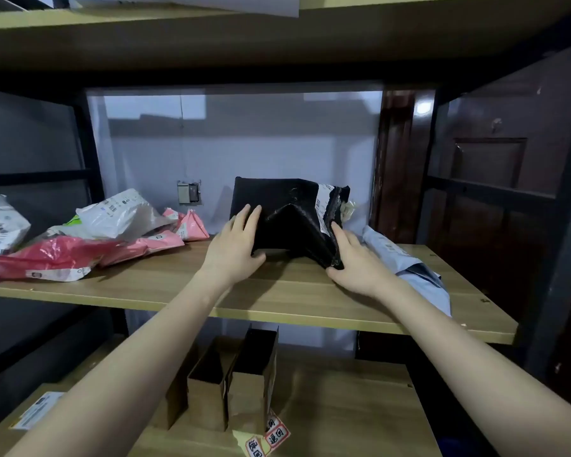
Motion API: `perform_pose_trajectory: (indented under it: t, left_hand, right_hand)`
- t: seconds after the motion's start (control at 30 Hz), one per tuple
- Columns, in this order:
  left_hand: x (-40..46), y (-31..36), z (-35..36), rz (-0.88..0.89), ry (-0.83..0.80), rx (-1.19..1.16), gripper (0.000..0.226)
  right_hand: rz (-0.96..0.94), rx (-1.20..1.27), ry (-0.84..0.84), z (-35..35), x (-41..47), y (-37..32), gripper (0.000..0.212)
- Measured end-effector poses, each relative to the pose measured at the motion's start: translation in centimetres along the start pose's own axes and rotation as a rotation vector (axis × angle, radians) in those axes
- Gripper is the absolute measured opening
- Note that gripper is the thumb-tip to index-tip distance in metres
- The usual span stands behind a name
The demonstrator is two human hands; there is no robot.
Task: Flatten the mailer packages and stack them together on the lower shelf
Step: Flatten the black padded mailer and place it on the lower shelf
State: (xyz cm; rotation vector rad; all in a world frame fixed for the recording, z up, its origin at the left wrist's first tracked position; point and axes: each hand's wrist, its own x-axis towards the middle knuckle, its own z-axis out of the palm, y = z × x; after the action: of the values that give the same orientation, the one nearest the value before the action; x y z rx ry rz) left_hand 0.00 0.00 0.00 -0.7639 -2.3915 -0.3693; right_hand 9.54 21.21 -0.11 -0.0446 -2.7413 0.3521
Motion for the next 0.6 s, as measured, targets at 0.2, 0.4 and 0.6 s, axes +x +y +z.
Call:
perform_pose_trajectory:
  t: [0.2, 0.4, 0.6]
  left_hand:
    - [0.5, -0.1, 1.3, -0.172, -0.099, 0.016, 0.087]
    - [0.4, -0.5, 1.6, -0.094, -0.03, 0.024, 0.101]
    - [-0.7, 0.2, 0.5, -0.062, 0.001, 0.058, 0.096]
  right_hand:
    - [0.051, 0.103, -0.024, 1.2, 1.0, 0.7, 0.089]
    - [0.039, 0.122, 0.04, 1.4, 1.1, 1.0, 0.088]
    - [-0.038, 0.141, 0.153, 0.0, -0.4, 1.0, 0.069]
